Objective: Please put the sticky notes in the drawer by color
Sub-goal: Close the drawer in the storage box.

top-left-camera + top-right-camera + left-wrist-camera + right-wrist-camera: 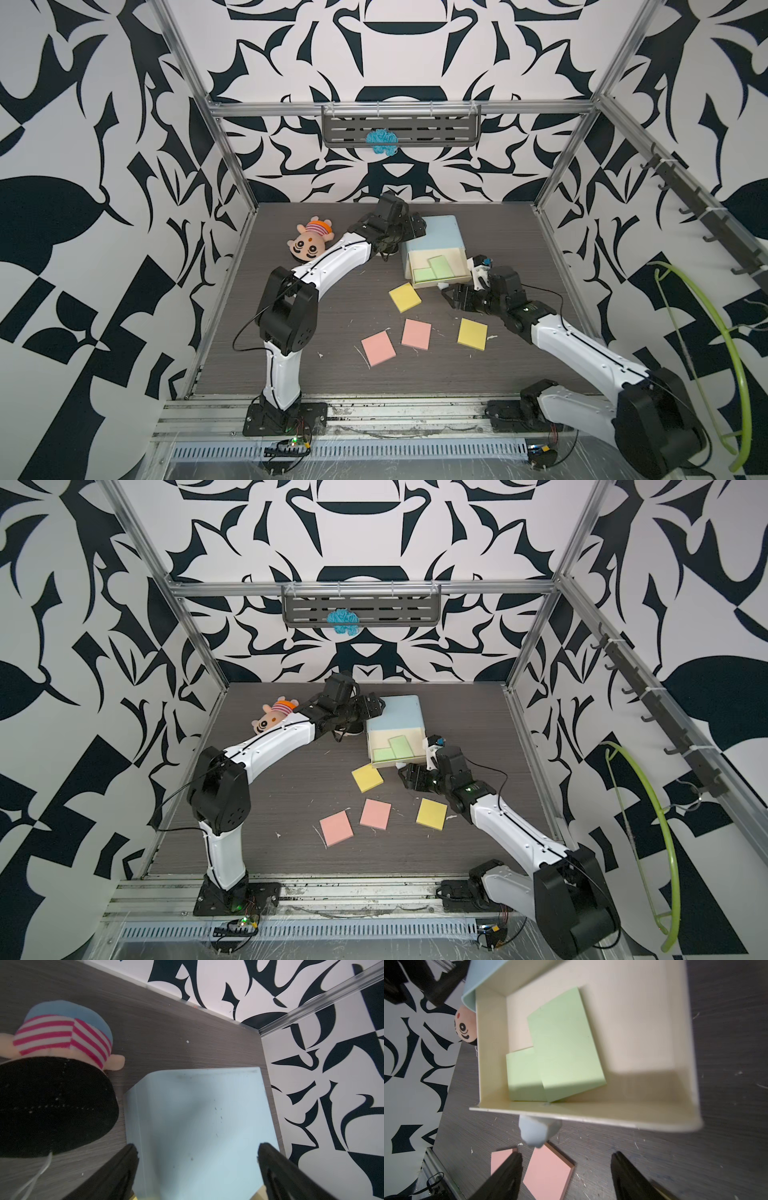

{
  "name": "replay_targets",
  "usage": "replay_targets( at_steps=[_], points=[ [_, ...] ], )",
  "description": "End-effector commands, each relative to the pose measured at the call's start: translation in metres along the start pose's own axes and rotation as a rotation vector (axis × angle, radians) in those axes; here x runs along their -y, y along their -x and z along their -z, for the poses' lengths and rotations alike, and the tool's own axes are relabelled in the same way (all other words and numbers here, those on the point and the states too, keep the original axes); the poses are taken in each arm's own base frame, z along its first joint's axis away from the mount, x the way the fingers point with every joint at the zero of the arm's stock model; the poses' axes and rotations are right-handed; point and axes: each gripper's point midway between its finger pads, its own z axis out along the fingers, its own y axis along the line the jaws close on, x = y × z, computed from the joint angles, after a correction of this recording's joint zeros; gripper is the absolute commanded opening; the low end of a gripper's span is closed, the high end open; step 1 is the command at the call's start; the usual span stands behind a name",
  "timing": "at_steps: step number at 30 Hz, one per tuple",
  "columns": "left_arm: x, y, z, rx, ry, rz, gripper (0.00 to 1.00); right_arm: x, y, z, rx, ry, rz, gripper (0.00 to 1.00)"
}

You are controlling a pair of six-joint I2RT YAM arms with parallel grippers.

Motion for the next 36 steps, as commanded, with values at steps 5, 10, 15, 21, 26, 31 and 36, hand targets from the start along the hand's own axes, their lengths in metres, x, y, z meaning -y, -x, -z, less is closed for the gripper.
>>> replay_targets(
  at_steps=[5, 10, 15, 21, 26, 31, 36],
  points=[
    [-0.014, -0.017, -0.008, -0.100, 0.079, 0.046, 0.86, -0.025, 0.025, -0.010, 0.104, 0.117, 0.064, 0.60],
    [-0.017, -0.025, -0.013, -0.133, 0.086, 0.057, 0.70, -0.027, 0.024, -0.018, 0.099, 0.135, 0.068, 0.52],
    [-0.022, -0.032, -0.016, -0.158, 0.098, 0.061, 0.64, -0.026, 0.028, -0.023, 0.101, 0.131, 0.077, 0.43],
    [-0.028, -0.038, -0.018, -0.177, 0.109, 0.061, 0.59, -0.027, 0.043, -0.022, 0.141, 0.104, 0.105, 0.38],
    [-0.031, -0.044, -0.020, -0.195, 0.116, 0.061, 0.57, -0.028, 0.051, -0.029, 0.143, 0.093, 0.124, 0.37],
    [-0.036, -0.048, -0.021, -0.204, 0.128, 0.059, 0.56, -0.036, 0.062, -0.030, 0.167, 0.114, 0.132, 0.36],
    [-0.039, -0.052, -0.024, -0.214, 0.135, 0.062, 0.56, -0.040, 0.069, -0.030, 0.178, 0.119, 0.136, 0.36]
  ],
)
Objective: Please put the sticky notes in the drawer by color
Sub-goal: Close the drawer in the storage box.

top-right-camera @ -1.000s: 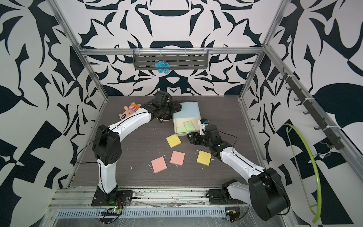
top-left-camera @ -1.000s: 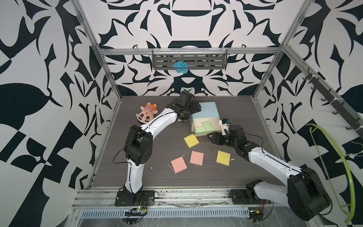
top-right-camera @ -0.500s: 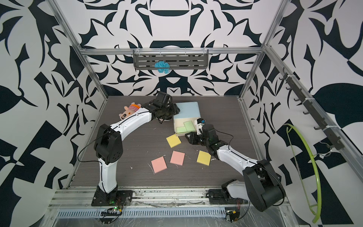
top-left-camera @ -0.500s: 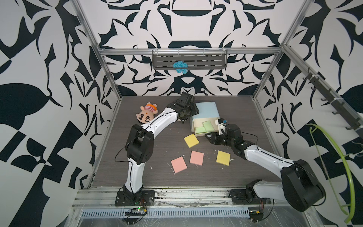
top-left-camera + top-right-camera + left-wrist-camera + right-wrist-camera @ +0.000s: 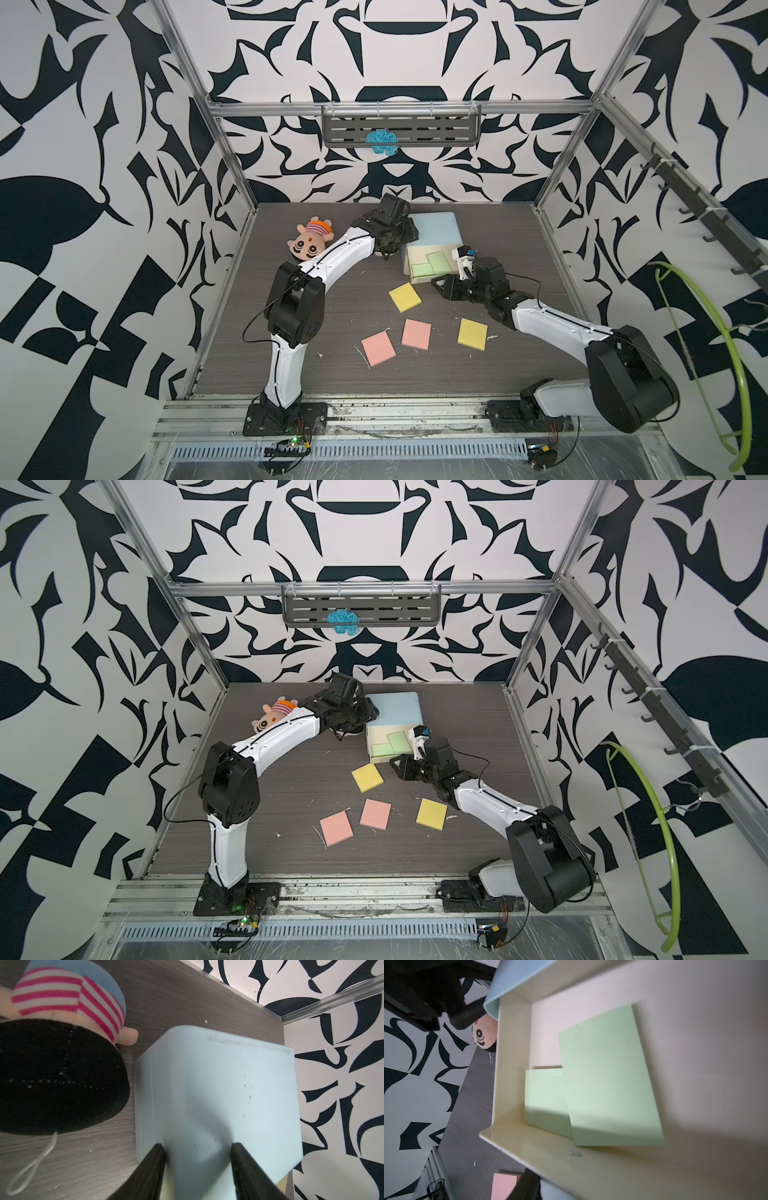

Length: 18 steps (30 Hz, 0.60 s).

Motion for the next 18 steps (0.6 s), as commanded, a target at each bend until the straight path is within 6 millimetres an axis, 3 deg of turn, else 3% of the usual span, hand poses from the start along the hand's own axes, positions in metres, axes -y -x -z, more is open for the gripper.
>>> replay_targets(
  at_steps=[1, 10, 18],
  points=[
    [-0.023, -0.029, -0.018, -0.100, 0.067, 0.002, 0.56, -0.025, 0.051, 0.006, 0.154, 0.045, 0.080, 0.36],
    [-0.028, -0.031, -0.022, -0.108, 0.087, 0.006, 0.55, -0.038, 0.062, 0.016, 0.183, 0.081, 0.086, 0.34],
    [-0.031, -0.034, -0.024, -0.119, 0.093, 0.016, 0.53, -0.040, 0.066, 0.015, 0.183, 0.088, 0.047, 0.23]
  ],
)
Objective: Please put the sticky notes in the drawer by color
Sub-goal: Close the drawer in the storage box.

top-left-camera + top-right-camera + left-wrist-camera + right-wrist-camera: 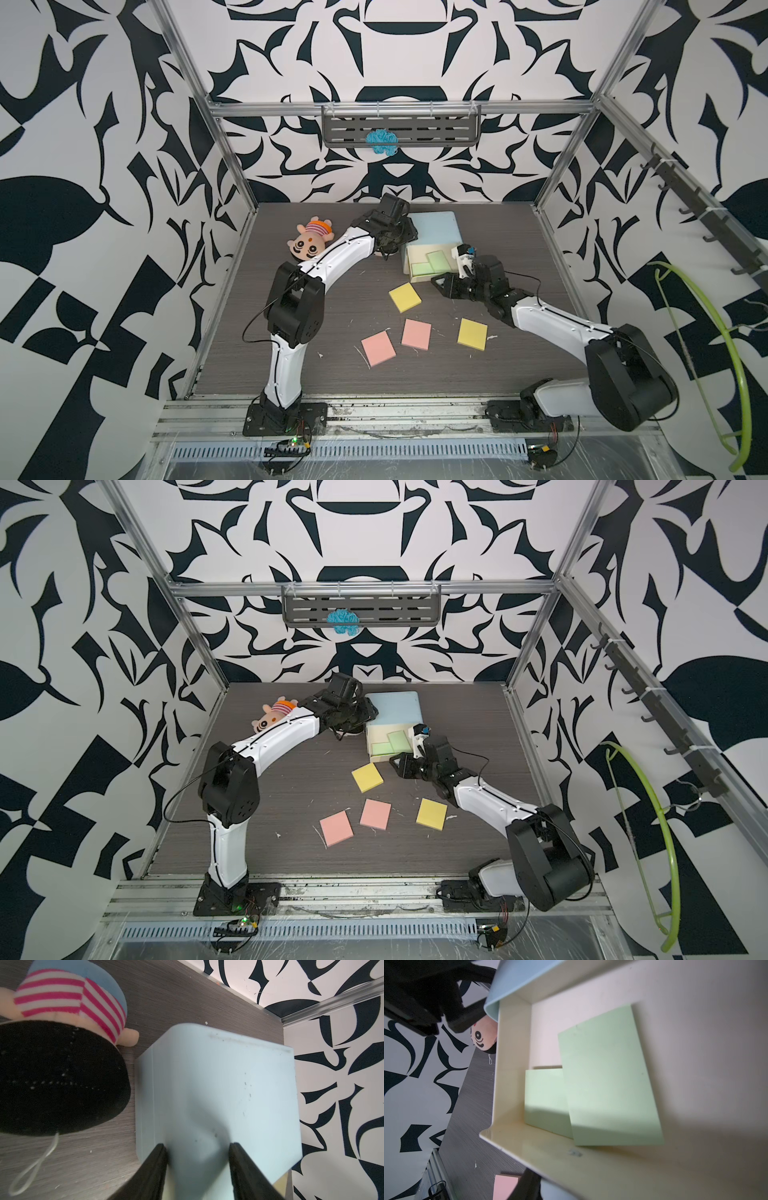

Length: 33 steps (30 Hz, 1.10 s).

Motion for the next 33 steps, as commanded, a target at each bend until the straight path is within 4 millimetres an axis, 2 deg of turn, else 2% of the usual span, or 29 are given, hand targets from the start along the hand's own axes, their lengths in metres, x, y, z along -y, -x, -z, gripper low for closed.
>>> replay_targets(
  at_steps=[1, 5, 12, 27, 33],
  points=[
    [-0.031, -0.036, -0.024, -0.121, 0.095, 0.010, 0.52, -0.041, 0.062, 0.016, 0.188, 0.099, 0.054, 0.22],
    [-0.031, -0.036, -0.023, -0.121, 0.095, 0.013, 0.53, -0.045, 0.066, 0.022, 0.203, 0.110, 0.035, 0.21],
    [-0.031, -0.038, -0.025, -0.126, 0.091, 0.018, 0.52, -0.032, 0.069, 0.011, 0.177, 0.039, -0.003, 0.22],
    [-0.034, -0.046, -0.032, -0.158, 0.089, 0.028, 0.49, -0.033, 0.118, -0.027, 0.267, 0.035, -0.027, 0.22],
    [-0.036, -0.047, -0.031, -0.157, 0.098, 0.024, 0.48, -0.044, 0.129, -0.026, 0.278, 0.074, -0.069, 0.24]
  ],
)
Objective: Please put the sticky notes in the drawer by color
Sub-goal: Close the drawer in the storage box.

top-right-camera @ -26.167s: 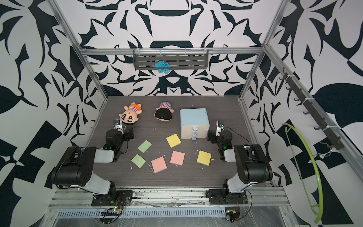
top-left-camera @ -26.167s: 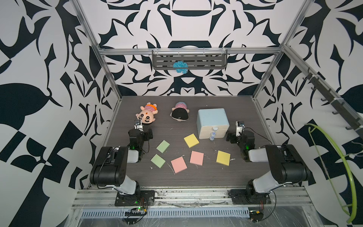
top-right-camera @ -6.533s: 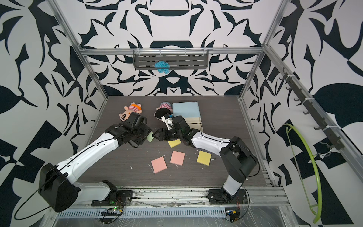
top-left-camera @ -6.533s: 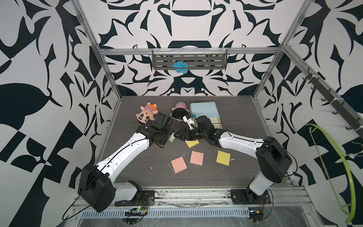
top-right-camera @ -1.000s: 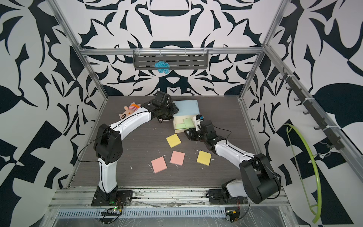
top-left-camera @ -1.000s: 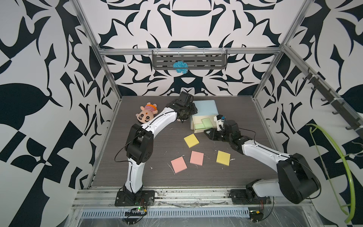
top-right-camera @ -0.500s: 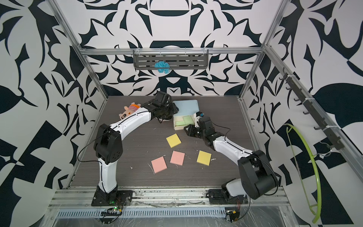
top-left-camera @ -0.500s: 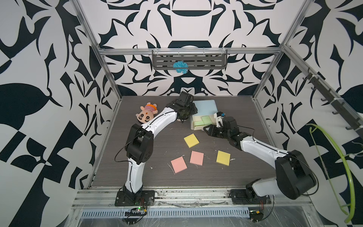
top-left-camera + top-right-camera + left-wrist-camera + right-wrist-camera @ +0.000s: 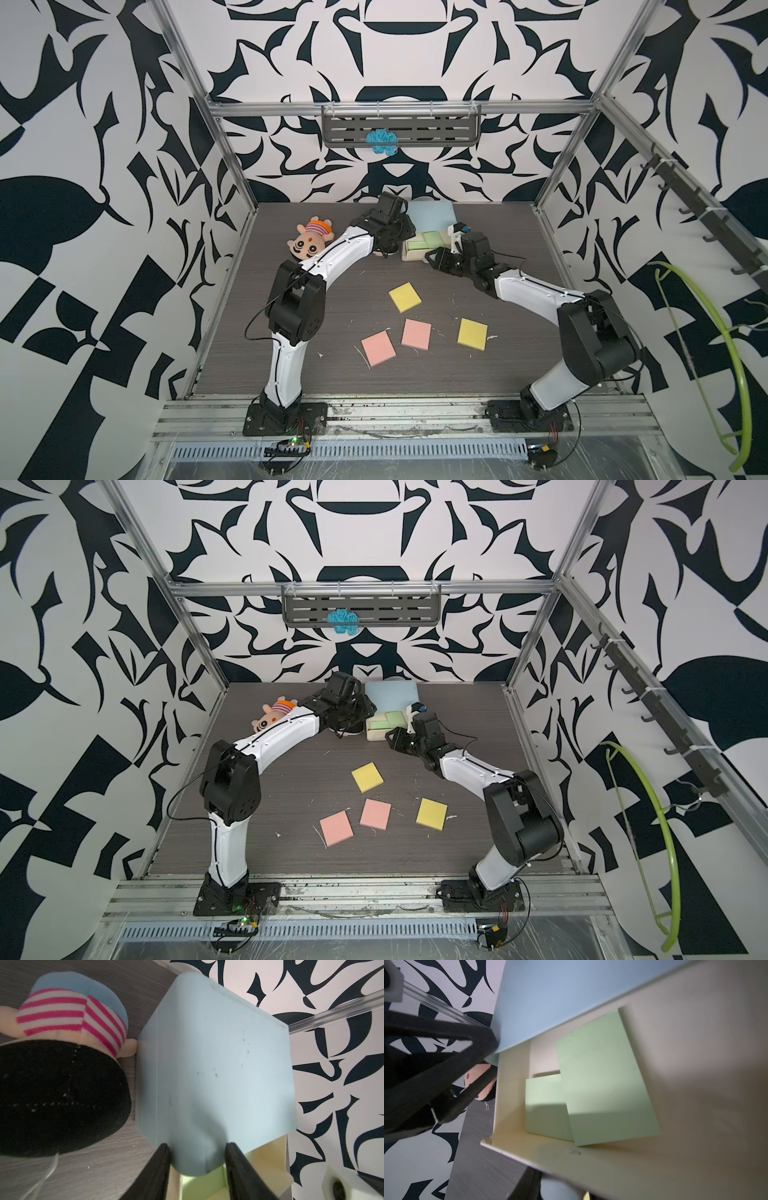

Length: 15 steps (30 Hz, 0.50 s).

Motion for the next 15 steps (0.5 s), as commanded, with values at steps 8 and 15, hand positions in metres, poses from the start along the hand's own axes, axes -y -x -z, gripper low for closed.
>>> replay_targets(
  at_steps=[8, 15],
  points=[
    [-0.031, -0.057, -0.023, -0.189, 0.099, 0.007, 0.49, -0.051, 0.066, 0.025, 0.236, 0.130, 0.039, 0.33],
    [-0.027, -0.053, -0.022, -0.187, 0.093, -0.011, 0.49, -0.045, 0.071, 0.006, 0.238, 0.119, 0.041, 0.24]
  ],
)
